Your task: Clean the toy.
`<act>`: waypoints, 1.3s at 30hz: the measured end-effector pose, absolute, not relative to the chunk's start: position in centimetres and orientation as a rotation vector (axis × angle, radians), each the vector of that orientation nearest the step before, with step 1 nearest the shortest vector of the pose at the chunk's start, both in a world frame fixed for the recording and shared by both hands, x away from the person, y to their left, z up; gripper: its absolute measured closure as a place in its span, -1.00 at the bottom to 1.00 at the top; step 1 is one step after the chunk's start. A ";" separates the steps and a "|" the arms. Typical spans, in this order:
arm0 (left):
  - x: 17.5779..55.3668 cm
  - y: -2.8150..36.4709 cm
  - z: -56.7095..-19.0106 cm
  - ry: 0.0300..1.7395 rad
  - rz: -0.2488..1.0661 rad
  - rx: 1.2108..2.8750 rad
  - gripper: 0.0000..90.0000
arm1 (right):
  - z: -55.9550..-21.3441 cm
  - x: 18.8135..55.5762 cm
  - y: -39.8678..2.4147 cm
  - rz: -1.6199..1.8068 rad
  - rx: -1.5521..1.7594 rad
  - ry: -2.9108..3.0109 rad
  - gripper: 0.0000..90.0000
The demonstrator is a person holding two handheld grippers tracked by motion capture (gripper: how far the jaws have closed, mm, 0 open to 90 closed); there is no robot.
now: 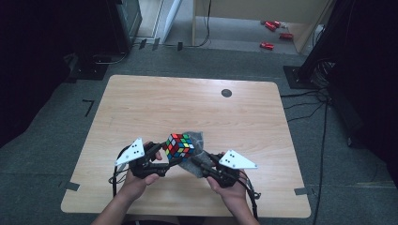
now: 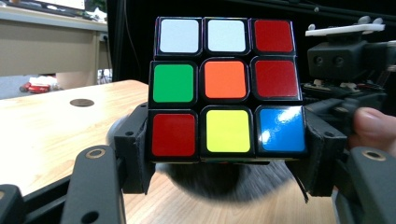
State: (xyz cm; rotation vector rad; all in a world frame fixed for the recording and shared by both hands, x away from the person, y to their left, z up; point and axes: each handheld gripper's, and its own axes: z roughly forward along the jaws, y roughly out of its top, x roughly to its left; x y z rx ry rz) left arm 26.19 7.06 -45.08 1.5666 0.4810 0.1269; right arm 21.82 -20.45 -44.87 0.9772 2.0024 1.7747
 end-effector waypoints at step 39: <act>29.6 6.4 -49.6 0.919 0.421 1.893 -0.23 | -50.1 26.7 -30.5 1.099 1.346 1.789 0.47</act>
